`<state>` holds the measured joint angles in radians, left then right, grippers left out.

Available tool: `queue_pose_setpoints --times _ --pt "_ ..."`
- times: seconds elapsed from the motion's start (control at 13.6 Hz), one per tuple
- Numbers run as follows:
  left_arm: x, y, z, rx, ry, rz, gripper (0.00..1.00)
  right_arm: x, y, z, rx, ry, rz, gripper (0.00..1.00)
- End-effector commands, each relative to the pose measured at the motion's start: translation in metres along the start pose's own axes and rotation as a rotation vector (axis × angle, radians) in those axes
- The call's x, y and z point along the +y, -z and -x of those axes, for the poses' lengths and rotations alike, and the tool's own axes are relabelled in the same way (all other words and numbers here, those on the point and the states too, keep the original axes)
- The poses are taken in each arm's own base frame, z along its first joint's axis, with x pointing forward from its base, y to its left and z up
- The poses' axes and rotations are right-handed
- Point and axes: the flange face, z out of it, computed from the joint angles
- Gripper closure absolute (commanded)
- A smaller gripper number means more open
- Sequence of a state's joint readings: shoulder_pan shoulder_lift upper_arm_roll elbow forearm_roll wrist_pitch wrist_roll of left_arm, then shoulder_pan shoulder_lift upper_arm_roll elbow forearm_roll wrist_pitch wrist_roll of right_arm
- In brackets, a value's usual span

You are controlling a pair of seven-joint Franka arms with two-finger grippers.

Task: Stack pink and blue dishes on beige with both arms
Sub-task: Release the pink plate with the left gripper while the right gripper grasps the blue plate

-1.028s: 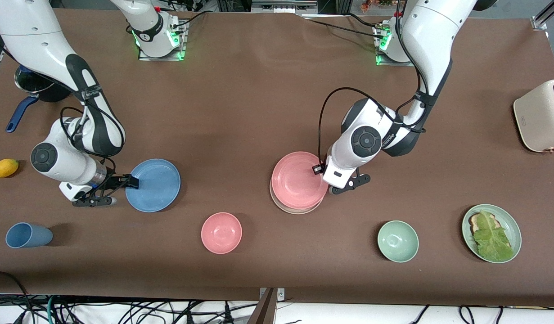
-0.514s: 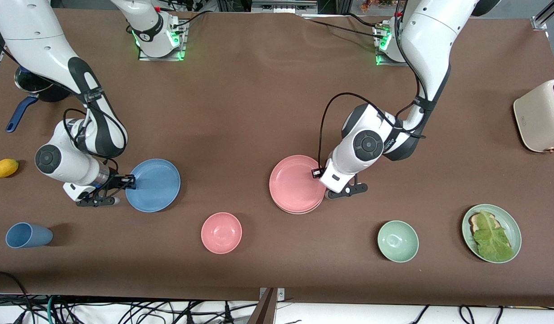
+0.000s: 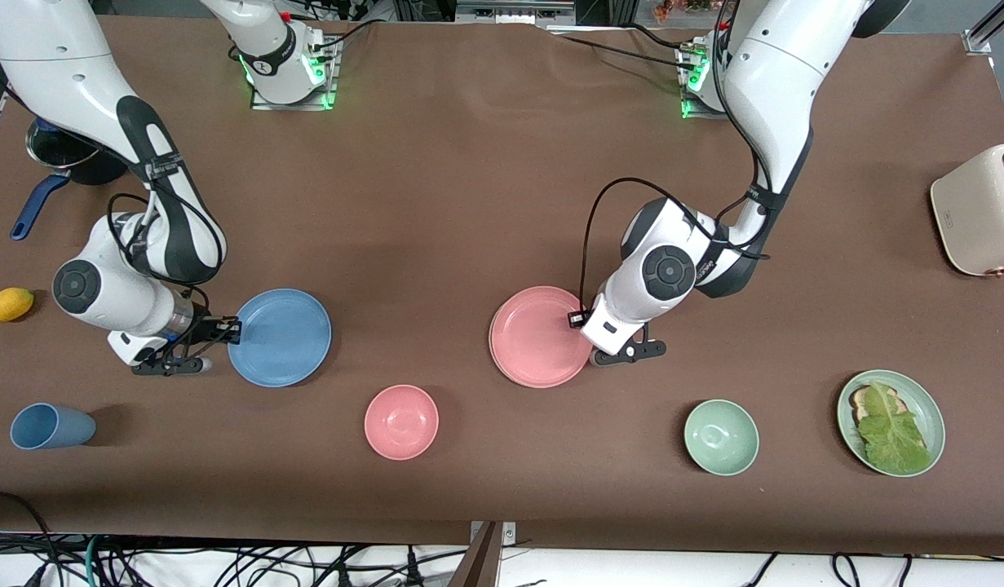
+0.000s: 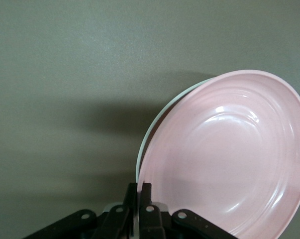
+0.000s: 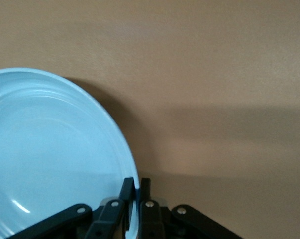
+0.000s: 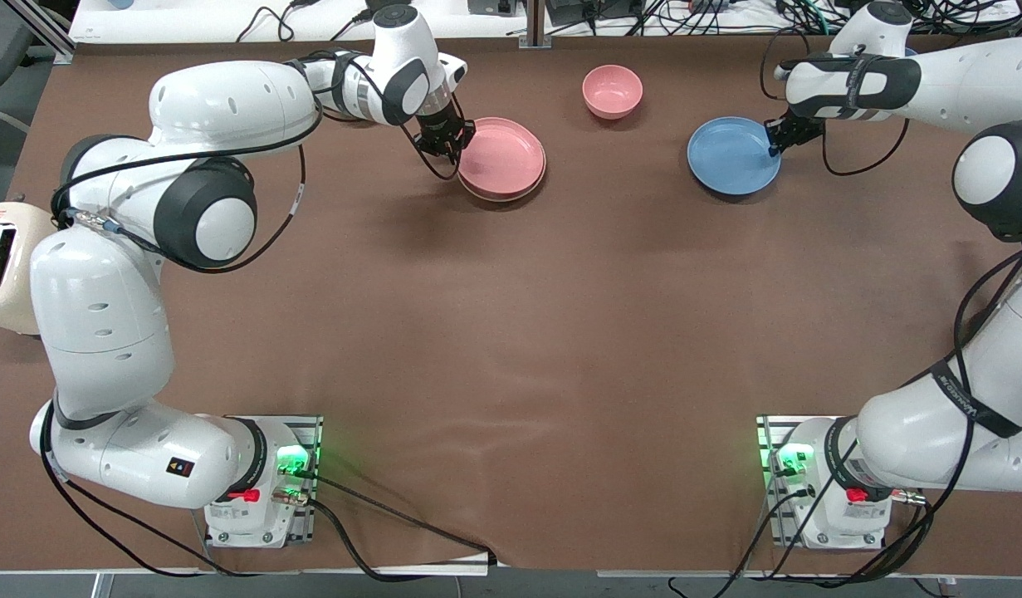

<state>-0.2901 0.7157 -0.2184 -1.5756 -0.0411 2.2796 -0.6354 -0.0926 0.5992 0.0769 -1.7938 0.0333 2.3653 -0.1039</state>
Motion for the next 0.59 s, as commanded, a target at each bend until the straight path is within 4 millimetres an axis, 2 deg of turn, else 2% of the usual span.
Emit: queue_pose_setpoints --times 0.0,0.07,0.15,0.22,0.29,0.37,0.44,0.51 --pt "0.0 0.0 -0.012 0.037 -0.015 0.02 1.0 -0.012 0.047 -0.014 -0.036 0.021 -0.025 1.0" --pt "0.0 -0.001 -0.012 0.039 -0.025 0.021 0.95 -0.013 0.061 -0.019 -0.045 0.026 -0.026 1.0" --pt "0.0 -0.003 -0.012 0.036 -0.043 0.019 0.86 -0.02 0.079 -0.022 -0.046 0.031 -0.029 1.0" --pt "-0.001 -0.003 -0.013 0.038 -0.047 0.019 0.8 -0.037 0.1 -0.024 -0.046 0.047 -0.041 1.0" --pt "-0.001 -0.005 -0.013 0.036 -0.045 0.02 0.73 -0.046 0.116 -0.022 -0.052 0.039 -0.043 1.0" --pt "-0.001 -0.005 -0.013 0.037 -0.045 0.021 0.63 -0.052 0.128 -0.021 -0.065 0.016 -0.042 1.0" --pt "-0.001 -0.005 -0.013 0.037 -0.045 0.021 0.47 -0.065 0.136 -0.022 -0.067 0.025 -0.049 1.0" --pt "-0.001 -0.005 -0.013 0.037 -0.045 0.021 0.42 -0.077 0.141 -0.022 -0.072 0.015 -0.054 1.0"
